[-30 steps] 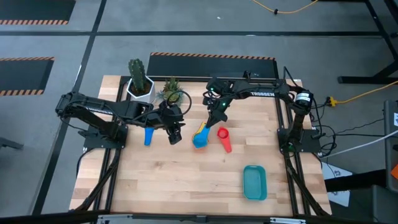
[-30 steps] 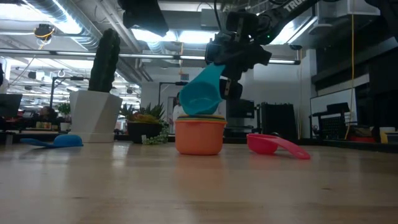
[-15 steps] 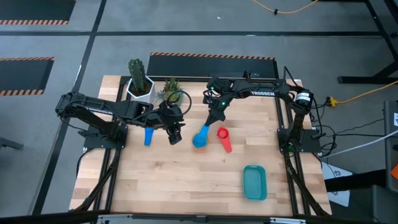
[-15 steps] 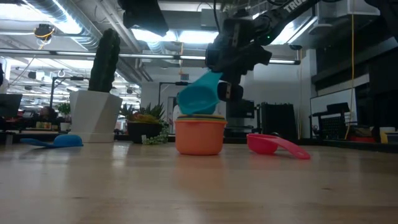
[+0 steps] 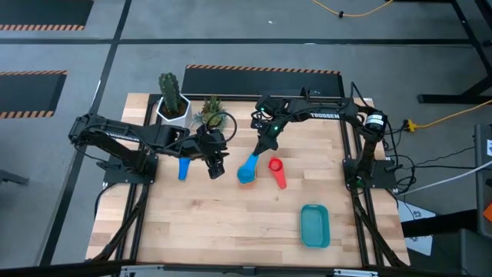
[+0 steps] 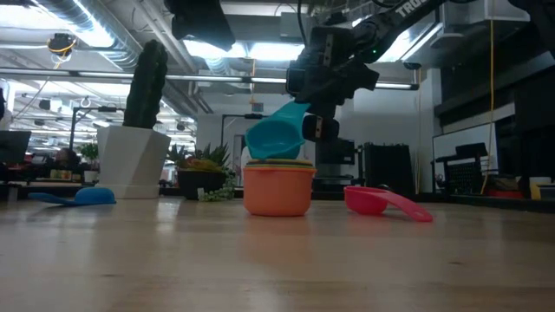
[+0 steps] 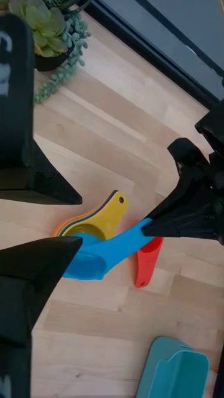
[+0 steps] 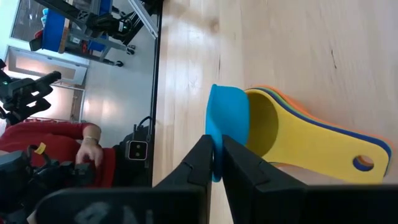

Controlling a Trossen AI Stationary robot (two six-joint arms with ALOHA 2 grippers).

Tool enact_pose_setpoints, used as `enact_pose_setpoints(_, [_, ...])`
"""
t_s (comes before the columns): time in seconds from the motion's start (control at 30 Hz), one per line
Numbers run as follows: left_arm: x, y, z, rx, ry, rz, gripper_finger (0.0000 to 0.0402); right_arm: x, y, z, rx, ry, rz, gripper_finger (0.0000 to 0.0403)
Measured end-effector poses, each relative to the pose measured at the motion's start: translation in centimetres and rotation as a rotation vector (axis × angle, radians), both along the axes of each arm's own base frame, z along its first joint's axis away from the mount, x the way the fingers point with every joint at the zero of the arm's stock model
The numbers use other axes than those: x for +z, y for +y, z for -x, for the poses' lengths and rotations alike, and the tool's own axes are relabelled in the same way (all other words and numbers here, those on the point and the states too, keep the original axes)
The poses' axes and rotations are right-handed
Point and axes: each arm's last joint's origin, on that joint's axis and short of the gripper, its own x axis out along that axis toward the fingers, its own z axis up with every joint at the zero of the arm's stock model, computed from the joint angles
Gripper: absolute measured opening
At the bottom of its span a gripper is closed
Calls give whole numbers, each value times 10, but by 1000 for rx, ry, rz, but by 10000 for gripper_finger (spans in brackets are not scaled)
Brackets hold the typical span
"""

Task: Nest measuring cups in basket
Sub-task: Stack the sky blue measuring cup on top of the yellow measuring cup

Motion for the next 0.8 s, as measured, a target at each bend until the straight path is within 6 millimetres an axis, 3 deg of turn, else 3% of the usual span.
enact_pose_setpoints(0.8, [0, 0, 0, -1, 0, 0, 85, -1, -2, 0, -38, 32, 20, 34])
